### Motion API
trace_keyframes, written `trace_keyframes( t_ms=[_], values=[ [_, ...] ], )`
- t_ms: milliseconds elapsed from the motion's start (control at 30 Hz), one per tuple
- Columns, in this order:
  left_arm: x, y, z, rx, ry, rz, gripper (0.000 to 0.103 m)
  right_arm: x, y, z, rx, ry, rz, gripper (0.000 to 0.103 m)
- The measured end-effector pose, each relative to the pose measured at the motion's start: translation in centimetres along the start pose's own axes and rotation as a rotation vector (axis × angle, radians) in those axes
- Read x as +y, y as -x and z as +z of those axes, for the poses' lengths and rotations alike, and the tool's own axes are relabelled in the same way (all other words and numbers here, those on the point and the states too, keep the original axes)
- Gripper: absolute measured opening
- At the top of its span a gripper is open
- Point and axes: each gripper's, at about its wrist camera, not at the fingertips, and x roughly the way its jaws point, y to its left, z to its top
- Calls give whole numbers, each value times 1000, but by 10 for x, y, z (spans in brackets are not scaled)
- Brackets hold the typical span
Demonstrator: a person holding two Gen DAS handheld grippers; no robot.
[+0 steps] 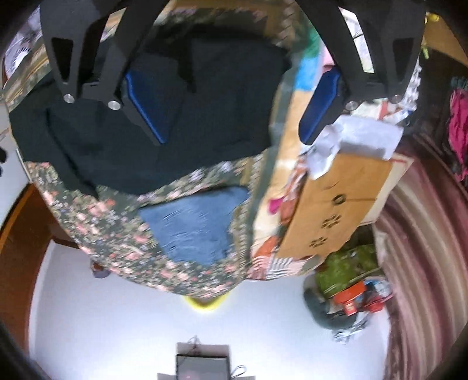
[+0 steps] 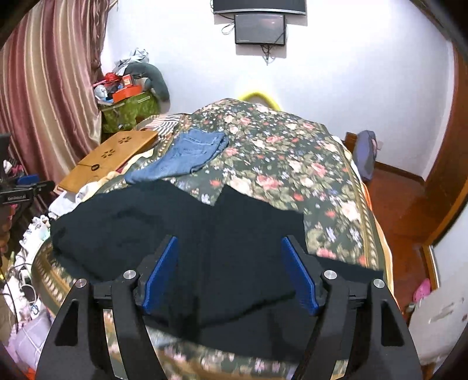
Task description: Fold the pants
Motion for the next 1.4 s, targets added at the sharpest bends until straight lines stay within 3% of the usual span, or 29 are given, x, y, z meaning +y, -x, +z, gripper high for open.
trace_keyframes(
  t_ms=[267,533,733,800,833,933,1000,1167,1400],
  values=[
    [-56,-44,43,22,-65,-96,95,-11,-76,27,89,-18,32,70],
    [-77,-95,55,72,-126,-103,95,-23,-159,46,210,-72,94,69],
    [-82,-121,52,117,-137,-129,95,-24,-212,52,327,-95,170,60],
    [-83,-126,50,128,-133,-133,95,-24,-226,50,363,-93,168,47],
    [-82,-128,49,131,-130,-135,95,-24,-227,50,347,-84,164,45],
    [-83,-130,46,129,-124,-132,95,-29,-224,50,333,-90,168,28],
    [-84,-131,44,132,-127,-130,95,-29,-220,50,323,-82,160,10],
    [-89,-128,41,148,-139,-114,95,-41,-193,60,259,-82,130,7],
    [-101,-116,24,186,-174,-88,95,-100,-92,81,83,-127,24,7]
  ],
)
